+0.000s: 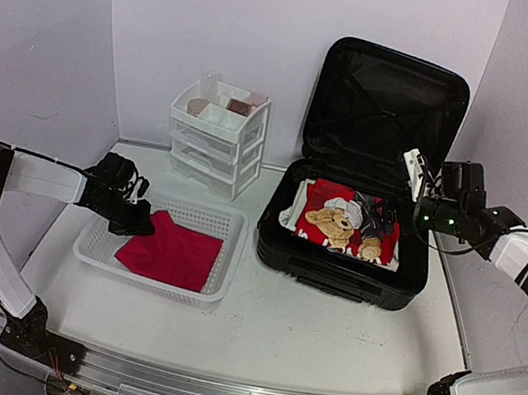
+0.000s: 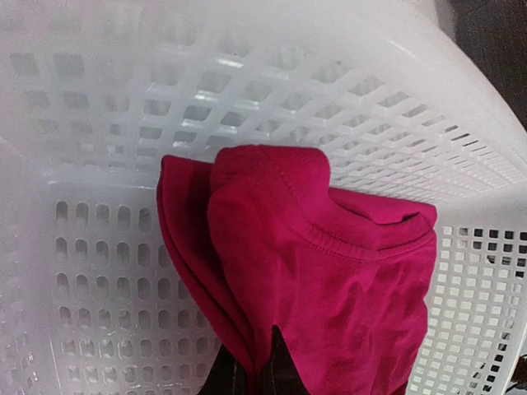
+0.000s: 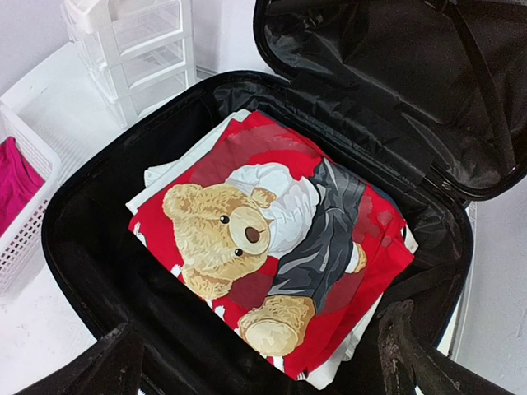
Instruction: Open, take out, and arrange the luggage
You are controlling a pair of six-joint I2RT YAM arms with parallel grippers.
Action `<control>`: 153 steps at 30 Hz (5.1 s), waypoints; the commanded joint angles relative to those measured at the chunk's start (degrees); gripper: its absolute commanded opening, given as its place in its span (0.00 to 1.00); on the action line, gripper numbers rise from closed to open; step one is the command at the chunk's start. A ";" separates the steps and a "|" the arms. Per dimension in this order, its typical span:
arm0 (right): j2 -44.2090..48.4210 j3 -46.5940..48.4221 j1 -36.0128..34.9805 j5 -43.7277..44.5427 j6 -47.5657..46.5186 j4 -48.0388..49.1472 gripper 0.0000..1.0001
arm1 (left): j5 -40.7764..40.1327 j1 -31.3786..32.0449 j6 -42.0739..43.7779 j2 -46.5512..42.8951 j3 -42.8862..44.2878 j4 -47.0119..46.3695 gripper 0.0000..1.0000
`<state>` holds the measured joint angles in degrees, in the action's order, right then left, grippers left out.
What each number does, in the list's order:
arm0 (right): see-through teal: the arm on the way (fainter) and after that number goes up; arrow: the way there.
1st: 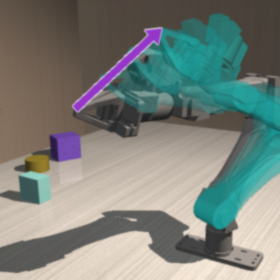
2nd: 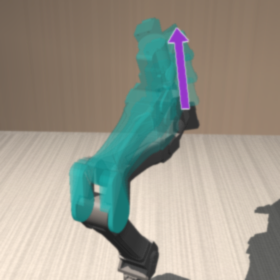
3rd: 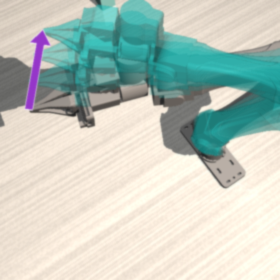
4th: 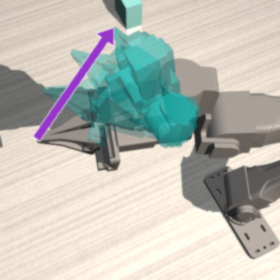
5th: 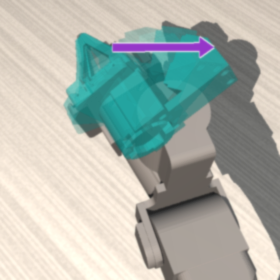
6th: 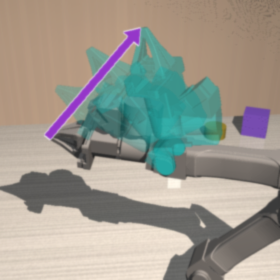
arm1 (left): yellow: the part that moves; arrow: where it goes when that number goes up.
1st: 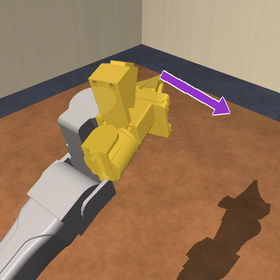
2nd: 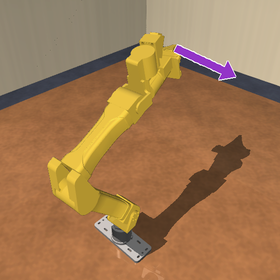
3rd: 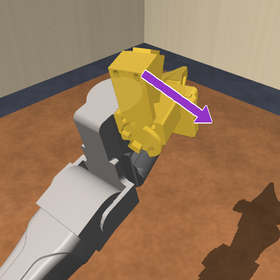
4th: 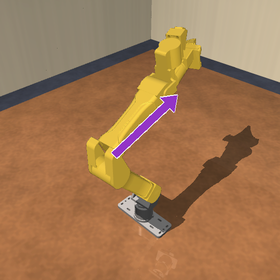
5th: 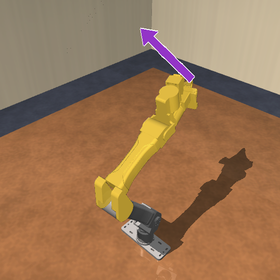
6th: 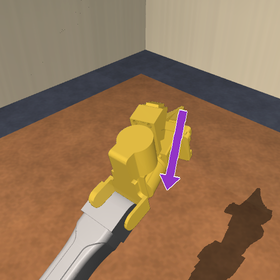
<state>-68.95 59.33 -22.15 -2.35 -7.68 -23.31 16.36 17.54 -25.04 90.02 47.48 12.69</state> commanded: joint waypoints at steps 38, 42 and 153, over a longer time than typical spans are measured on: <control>-37.78 22.55 -14.47 14.19 -34.83 -6.90 0.97 | 10.61 17.61 -19.17 1.03 23.42 -7.30 0.66; -41.25 22.93 -15.46 17.98 -35.96 -1.74 0.96 | 10.50 17.62 -19.11 -0.53 21.06 -7.41 0.66; -25.70 14.83 -3.27 -16.69 -27.28 4.74 0.00 | -1.91 28.86 -72.82 61.34 94.78 10.14 0.73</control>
<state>-99.81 75.11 -25.41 -16.53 -35.35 -22.37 15.70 45.69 -97.43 151.06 140.35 21.06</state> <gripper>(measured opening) 0.009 0.722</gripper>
